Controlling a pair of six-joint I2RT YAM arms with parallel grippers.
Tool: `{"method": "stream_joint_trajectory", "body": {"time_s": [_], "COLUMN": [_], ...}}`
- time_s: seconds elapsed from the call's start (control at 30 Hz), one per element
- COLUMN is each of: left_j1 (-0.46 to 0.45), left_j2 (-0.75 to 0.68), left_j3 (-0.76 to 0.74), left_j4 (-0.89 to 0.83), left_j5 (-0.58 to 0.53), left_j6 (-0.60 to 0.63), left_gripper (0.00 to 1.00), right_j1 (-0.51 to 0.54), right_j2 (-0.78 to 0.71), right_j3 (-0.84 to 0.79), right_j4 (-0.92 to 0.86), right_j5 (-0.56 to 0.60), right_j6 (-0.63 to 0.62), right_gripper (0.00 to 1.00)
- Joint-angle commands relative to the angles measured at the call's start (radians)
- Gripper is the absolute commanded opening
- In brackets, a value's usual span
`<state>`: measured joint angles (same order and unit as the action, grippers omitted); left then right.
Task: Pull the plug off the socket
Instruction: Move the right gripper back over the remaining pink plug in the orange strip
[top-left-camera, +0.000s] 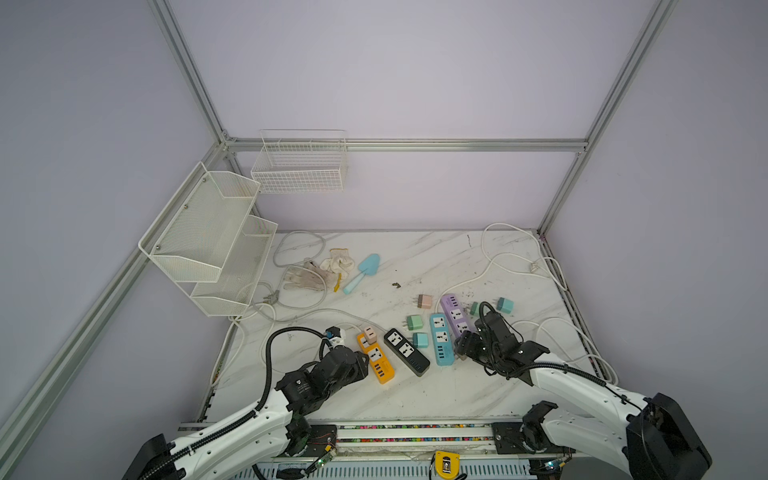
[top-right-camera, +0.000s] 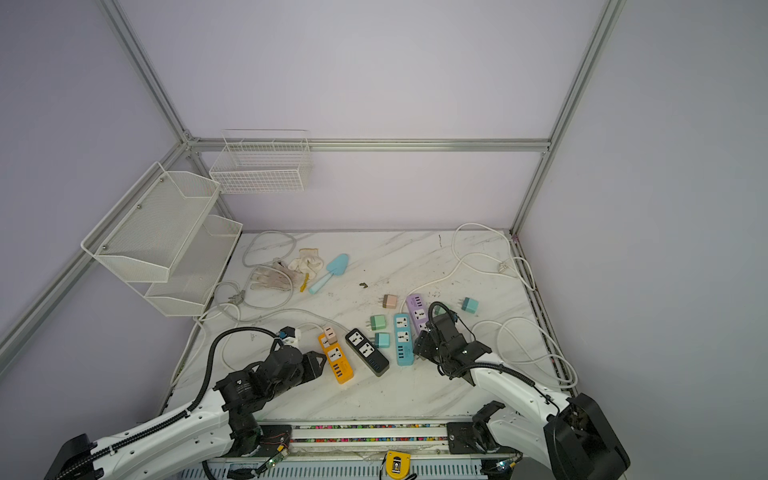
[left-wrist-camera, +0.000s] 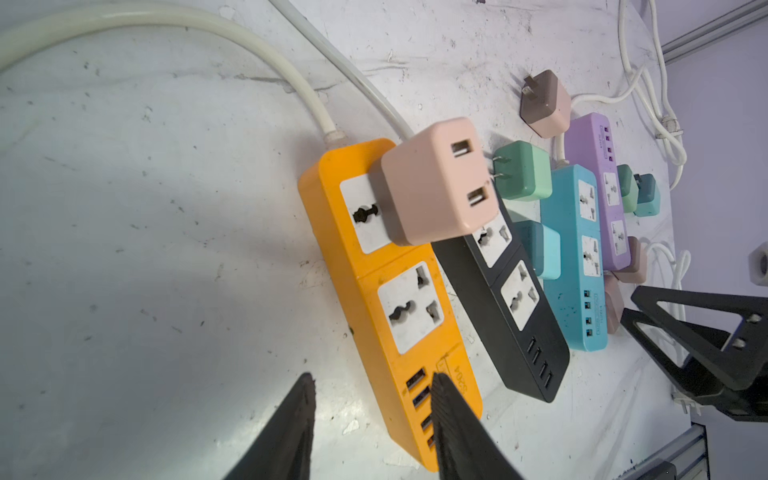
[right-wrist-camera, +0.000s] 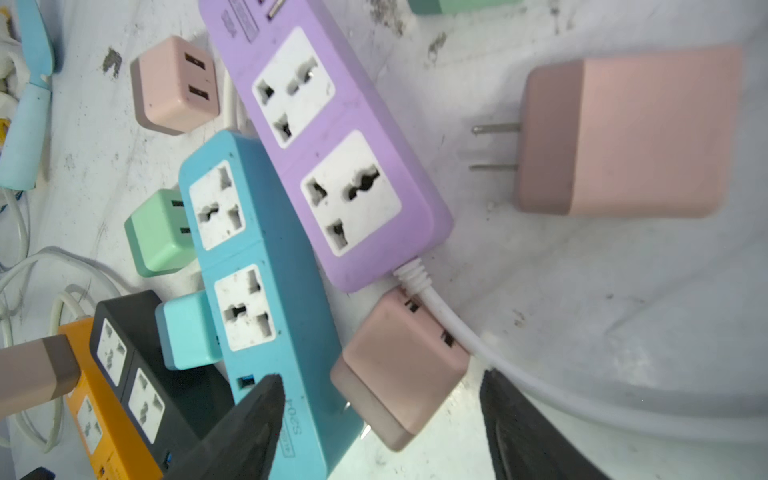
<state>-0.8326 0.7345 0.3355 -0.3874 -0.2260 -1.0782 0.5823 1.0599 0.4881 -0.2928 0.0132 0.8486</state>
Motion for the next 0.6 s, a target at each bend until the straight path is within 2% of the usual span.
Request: {"method": "stream_joint_trajectory", "body": {"time_s": [0.0, 0.2, 0.4, 0.57], "left_j1": [0.003, 0.035, 0.075, 0.105], "left_j2": [-0.019, -0.024, -0.039, -0.046], "left_j3": [0.111, 0.132, 0.132, 0.123], "left_j4": [-0.022, -0.052, -0.079, -0.083], "left_j5": [-0.047, -0.05, -0.034, -0.026], "left_j6": [0.038, 0.072, 0.09, 0.095], "left_gripper": [0.47, 0.48, 0.49, 0.5], "right_j1": [-0.006, 0.043, 0.239, 0.391], "right_j2": [-0.051, -0.007, 0.1, 0.248], "right_j3": [0.061, 0.171, 0.322, 0.45], "right_j4": [-0.1, -0.114, -0.094, -0.06], "right_j5": [0.083, 0.093, 0.219, 0.278], "right_j6": [-0.02, -0.094, -0.117, -0.157], "right_gripper": [0.8, 0.8, 0.8, 0.81]}}
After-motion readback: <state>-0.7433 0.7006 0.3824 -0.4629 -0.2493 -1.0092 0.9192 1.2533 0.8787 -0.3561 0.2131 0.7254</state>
